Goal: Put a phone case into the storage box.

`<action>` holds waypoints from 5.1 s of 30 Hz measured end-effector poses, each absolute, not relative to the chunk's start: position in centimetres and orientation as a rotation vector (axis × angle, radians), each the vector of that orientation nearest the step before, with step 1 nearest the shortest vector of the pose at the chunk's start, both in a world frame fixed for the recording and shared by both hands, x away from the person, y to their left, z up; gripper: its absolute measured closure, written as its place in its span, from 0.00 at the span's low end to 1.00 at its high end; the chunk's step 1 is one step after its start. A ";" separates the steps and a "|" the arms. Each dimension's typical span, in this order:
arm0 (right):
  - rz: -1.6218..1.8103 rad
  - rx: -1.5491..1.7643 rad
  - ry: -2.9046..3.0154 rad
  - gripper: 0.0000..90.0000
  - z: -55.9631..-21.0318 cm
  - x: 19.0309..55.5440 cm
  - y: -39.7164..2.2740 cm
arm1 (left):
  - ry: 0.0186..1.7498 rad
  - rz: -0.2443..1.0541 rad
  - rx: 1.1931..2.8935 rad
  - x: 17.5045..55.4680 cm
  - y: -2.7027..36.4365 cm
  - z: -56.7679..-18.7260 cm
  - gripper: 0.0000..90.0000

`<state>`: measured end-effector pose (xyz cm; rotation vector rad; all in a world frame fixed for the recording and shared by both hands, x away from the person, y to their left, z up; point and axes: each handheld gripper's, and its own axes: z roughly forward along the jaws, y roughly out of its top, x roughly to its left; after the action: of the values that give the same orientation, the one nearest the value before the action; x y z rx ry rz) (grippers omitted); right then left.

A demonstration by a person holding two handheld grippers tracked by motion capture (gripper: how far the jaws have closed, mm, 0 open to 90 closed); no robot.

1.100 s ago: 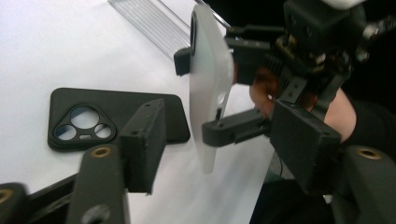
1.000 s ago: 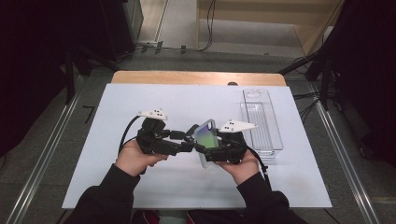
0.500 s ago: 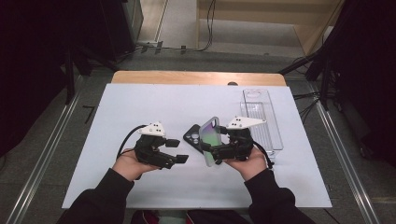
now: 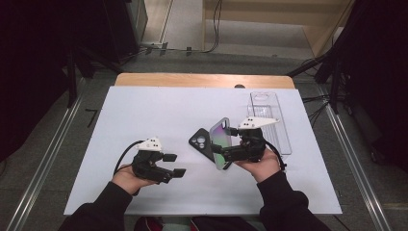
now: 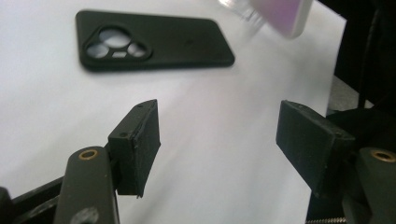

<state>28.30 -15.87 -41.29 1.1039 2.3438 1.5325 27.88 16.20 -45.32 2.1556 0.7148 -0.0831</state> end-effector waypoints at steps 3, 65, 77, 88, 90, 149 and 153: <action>1.530 1.107 2.343 0.16 -41.2 28.4 -16.1 | 0.749 -0.077 2.155 27.7 16.7 -45.6 0.34; 1.268 1.527 1.761 0.16 -39.2 34.6 -27.9 | 0.955 0.004 2.070 26.2 19.7 -46.4 0.34; 1.208 1.587 1.710 0.16 -40.4 39.7 -27.9 | 0.954 -0.014 2.071 26.3 19.7 -46.6 0.34; 1.118 1.669 1.690 0.16 -42.5 43.4 -28.3 | 0.941 -0.017 2.075 26.3 19.5 -46.6 0.34; 1.106 1.693 1.684 0.16 -43.0 43.9 -28.2 | 0.938 -0.019 2.079 26.3 19.5 -46.6 0.34; 0.996 1.747 1.733 0.10 -46.4 47.8 -27.1 | 0.931 -0.028 2.080 26.4 19.2 -46.7 0.34; 0.994 1.744 1.733 0.10 -46.5 47.9 -27.1 | 0.929 -0.030 2.081 26.4 19.2 -46.7 0.34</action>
<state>47.87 -27.06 -46.47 1.7444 1.7333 0.9942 26.44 19.25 -46.66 2.0809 0.9287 -0.0298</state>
